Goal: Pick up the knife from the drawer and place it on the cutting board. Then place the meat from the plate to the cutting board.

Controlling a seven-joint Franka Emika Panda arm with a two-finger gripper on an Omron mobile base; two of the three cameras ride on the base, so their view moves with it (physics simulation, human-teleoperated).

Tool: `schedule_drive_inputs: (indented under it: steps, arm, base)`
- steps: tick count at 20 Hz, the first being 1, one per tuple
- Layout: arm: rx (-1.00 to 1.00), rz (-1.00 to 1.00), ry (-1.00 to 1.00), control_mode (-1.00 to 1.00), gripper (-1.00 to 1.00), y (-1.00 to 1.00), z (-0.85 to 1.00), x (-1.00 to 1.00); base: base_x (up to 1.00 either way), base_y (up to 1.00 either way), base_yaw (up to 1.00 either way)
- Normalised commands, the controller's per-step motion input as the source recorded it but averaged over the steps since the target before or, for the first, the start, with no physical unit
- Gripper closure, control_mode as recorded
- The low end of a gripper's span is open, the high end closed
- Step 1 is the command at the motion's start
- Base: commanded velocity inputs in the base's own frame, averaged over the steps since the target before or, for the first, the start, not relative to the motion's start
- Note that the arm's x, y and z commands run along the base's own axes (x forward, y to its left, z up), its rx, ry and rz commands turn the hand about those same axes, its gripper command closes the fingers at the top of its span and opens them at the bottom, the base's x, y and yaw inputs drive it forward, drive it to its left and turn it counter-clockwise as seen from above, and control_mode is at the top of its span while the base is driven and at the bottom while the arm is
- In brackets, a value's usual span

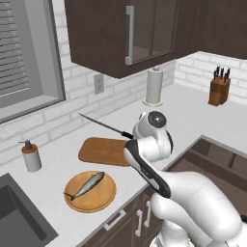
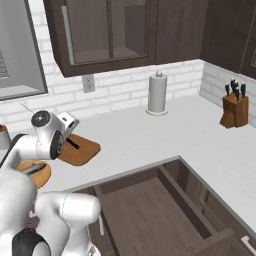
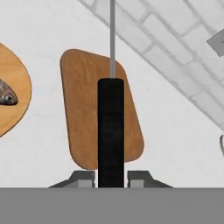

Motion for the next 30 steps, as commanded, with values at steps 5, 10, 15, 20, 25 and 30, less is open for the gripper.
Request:
schedule_drive_inputs:
  steps: [5, 10, 15, 20, 25, 30]
  arm:
    - [0.00, 0.03, 0.15, -1.00, 1.00, 0.00, -0.15, 0.38]
    - [0.00, 0.06, 0.13, -1.00, 1.00, 0.00, -0.30, 0.31]
    - [0.00, 0.03, 0.05, -1.00, 1.00, 0.00, -0.26, 0.20]
    - [0.00, 0.00, 0.05, -1.00, 1.00, 0.03, -0.43, 0.46]
    - [0.00, 0.00, 0.05, -1.00, 1.00, 0.00, -0.46, 0.52]
    - [-0.02, 0.00, 0.02, -1.00, 1.00, 0.10, -0.49, 0.66]
  base:
    - [0.00, 0.00, 0.00]
    - [0.00, 0.00, 0.00]
    - [0.00, 0.00, 0.00]
    - [0.00, 0.00, 0.00]
    - [0.00, 0.00, 0.00]
    - [0.00, 0.00, 0.00]
